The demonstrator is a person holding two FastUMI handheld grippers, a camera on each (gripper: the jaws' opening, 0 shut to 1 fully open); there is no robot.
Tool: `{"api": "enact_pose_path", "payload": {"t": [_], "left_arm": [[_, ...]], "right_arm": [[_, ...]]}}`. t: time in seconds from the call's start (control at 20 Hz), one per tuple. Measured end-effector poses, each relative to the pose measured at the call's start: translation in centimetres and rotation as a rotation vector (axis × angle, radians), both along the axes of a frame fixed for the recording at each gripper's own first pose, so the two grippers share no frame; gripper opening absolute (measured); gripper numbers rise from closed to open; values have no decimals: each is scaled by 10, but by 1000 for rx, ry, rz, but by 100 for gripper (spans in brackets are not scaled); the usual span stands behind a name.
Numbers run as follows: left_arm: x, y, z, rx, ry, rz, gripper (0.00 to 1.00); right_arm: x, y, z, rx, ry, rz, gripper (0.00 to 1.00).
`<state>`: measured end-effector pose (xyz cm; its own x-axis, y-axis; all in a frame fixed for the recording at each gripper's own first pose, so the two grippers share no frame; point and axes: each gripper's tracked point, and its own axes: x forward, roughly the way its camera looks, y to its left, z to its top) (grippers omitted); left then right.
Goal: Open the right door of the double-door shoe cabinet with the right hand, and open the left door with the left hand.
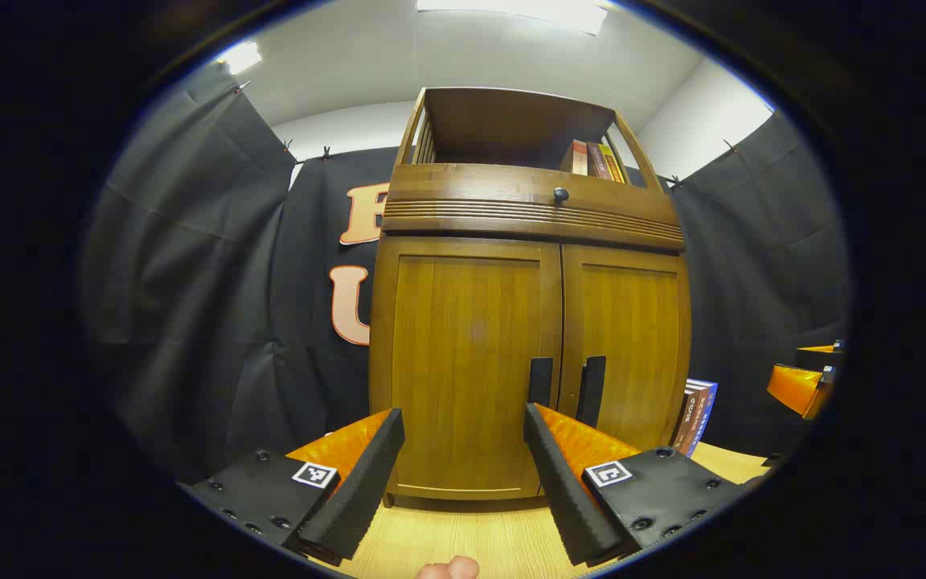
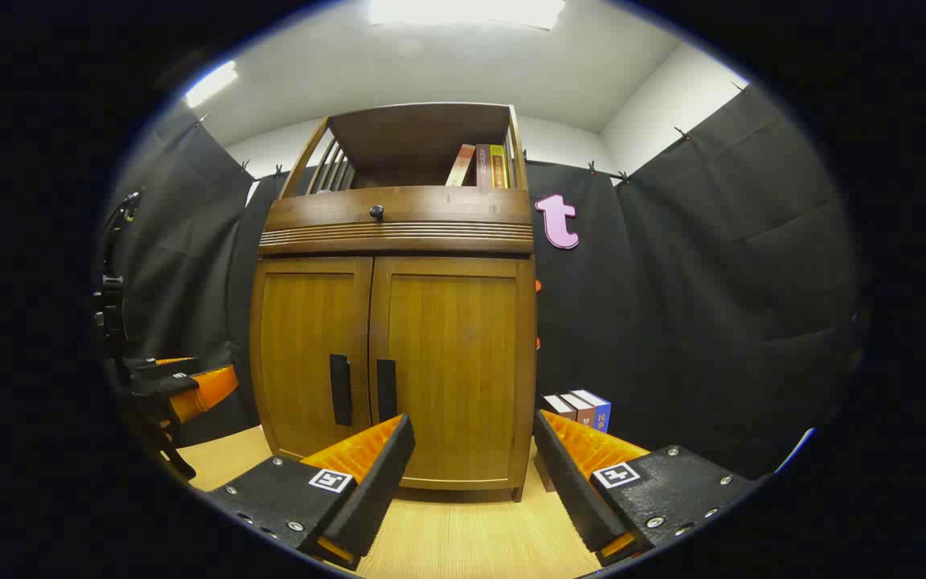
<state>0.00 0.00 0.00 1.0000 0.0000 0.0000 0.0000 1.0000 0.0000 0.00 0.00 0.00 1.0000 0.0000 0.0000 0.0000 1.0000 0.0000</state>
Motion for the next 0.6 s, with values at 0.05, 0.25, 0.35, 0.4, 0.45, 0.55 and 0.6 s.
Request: {"api": "enact_pose_path", "payload": {"t": [0.05,0.25,0.35,0.4,0.45,0.55,0.6], "left_arm": [[0,0,-1,-2,4,2,99],[2,3,-3,-11,25,15,94],[2,4,-4,10,29,26,99],[3,4,-5,17,32,31,99],[4,3,-6,17,37,30,99],[6,3,-6,6,44,22,96],[8,4,-6,6,42,24,95]], "right_arm": [[1,-1,1,-4,-3,-2,100],[6,-2,-12,-10,30,-3,93],[11,-4,-13,1,35,-5,93],[14,-5,-14,3,37,-8,93],[18,-6,-15,1,39,-10,93],[26,-9,-16,1,38,-15,93],[31,-8,-15,3,34,-12,93]]}}
